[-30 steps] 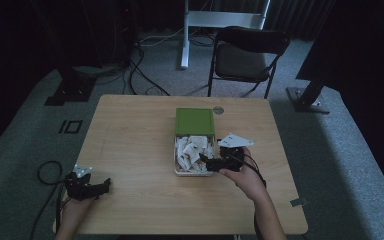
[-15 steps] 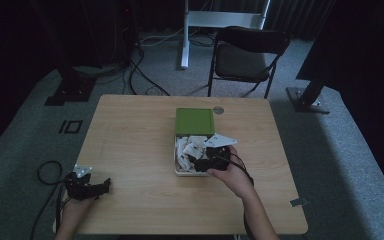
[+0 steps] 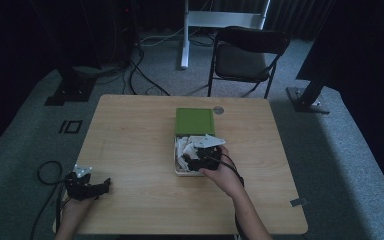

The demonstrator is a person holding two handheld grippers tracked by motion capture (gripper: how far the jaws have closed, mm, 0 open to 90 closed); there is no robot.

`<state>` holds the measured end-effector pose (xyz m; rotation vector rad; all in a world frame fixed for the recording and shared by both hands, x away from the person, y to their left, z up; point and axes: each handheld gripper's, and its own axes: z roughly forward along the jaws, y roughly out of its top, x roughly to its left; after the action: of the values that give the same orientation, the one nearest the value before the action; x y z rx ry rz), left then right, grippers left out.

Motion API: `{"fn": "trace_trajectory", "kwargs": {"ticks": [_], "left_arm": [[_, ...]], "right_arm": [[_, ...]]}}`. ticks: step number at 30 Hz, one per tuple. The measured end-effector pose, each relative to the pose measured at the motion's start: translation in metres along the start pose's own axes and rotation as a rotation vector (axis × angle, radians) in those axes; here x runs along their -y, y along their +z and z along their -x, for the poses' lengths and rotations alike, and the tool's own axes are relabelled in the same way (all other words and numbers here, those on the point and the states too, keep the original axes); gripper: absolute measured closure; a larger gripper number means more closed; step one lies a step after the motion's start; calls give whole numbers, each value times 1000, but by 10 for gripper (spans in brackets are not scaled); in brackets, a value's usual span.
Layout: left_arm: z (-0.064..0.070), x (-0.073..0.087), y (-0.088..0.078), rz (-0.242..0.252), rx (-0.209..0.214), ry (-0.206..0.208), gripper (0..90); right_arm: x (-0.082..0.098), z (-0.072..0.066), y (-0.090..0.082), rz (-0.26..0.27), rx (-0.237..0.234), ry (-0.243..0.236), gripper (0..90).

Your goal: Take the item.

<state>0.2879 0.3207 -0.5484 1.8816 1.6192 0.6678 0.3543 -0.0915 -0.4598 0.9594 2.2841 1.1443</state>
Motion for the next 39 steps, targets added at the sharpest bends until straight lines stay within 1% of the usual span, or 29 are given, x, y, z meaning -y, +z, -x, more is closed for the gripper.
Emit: {"fn": "trace_trajectory", "kwargs": {"ticks": [1,3,8,10,11,13,14,17,19,22,25,28,30,31,33,35,36,39], "left_arm": [[0,0,0,0,0,0,31],[0,0,0,0,0,0,31],[0,0,0,0,0,0,31],[0,0,0,0,0,0,31],[0,0,0,0,0,0,31],[0,0,0,0,0,0,31],[0,0,0,0,0,0,31],[0,0,0,0,0,0,31],[0,0,0,0,0,0,31],[0,0,0,0,0,0,31],[0,0,0,0,0,1,31],[0,0,0,0,0,1,31],[0,0,0,0,0,1,31],[0,0,0,0,0,1,31],[0,0,0,-1,0,2,31],[0,0,0,-1,0,1,31],[0,0,0,0,0,2,31],[0,0,0,0,0,2,31]], "right_arm": [[0,-1,0,-5,4,5,284],[-1,-3,1,-8,6,-3,306],[0,-7,8,-42,14,-19,359],[1,-8,11,-57,36,-24,383],[1,-8,12,-64,37,-23,403],[1,-9,15,-77,58,-28,414],[1,-9,15,-77,58,-28,414],[2,-12,20,-93,81,-41,430],[3,-14,22,-98,78,-39,432],[4,-14,26,-104,78,-39,466],[5,-13,27,-105,88,-44,517],[5,-11,27,-96,78,-21,574],[5,-10,27,-94,69,-12,574],[5,-8,26,-95,49,1,646],[5,-6,25,-93,36,8,684],[5,-5,24,-93,31,14,698],[4,-3,21,-83,19,21,718],[1,-2,16,-59,2,37,726]]}}
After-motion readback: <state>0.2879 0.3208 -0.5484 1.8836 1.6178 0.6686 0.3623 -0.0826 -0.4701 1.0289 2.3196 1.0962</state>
